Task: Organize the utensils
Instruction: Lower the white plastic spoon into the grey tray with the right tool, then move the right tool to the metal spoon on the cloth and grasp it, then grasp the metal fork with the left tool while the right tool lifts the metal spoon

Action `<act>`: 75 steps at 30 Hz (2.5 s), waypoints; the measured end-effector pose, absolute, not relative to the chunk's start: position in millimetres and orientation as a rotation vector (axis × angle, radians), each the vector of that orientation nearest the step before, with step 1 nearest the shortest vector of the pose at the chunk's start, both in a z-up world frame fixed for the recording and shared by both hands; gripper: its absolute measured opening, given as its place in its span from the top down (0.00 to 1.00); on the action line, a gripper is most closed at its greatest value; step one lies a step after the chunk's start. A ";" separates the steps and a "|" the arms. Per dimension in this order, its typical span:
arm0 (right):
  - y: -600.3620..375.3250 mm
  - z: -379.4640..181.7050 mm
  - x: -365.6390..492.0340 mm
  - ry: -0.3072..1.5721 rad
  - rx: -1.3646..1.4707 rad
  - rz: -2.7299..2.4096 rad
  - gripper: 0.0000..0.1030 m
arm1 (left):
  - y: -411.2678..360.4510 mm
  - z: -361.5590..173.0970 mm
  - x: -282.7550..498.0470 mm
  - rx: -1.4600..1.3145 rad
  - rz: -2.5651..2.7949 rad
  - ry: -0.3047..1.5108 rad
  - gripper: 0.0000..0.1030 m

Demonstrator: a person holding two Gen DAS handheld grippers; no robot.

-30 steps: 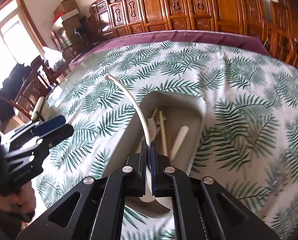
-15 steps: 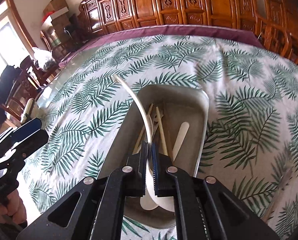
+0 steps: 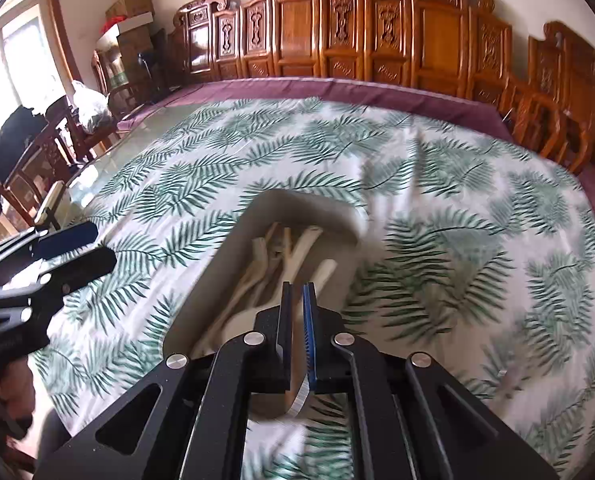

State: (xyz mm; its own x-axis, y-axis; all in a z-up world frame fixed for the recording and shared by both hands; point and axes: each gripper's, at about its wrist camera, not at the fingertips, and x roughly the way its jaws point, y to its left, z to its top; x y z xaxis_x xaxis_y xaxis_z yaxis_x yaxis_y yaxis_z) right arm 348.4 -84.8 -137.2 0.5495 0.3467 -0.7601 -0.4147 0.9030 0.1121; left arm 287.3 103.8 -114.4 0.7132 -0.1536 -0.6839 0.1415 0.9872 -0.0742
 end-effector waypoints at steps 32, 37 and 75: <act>-254.2 -232.7 323.7 1.033 -0.027 0.229 0.79 | -21.4 -140.8 265.0 0.027 -0.355 0.794 0.16; -256.2 -237.7 335.0 1.059 0.010 0.225 0.82 | -33.5 -149.0 260.2 0.028 -0.373 0.811 0.16; -326.0 -227.2 319.8 1.071 -0.005 0.164 0.98 | -126.4 -178.6 281.3 0.081 -0.455 0.880 0.17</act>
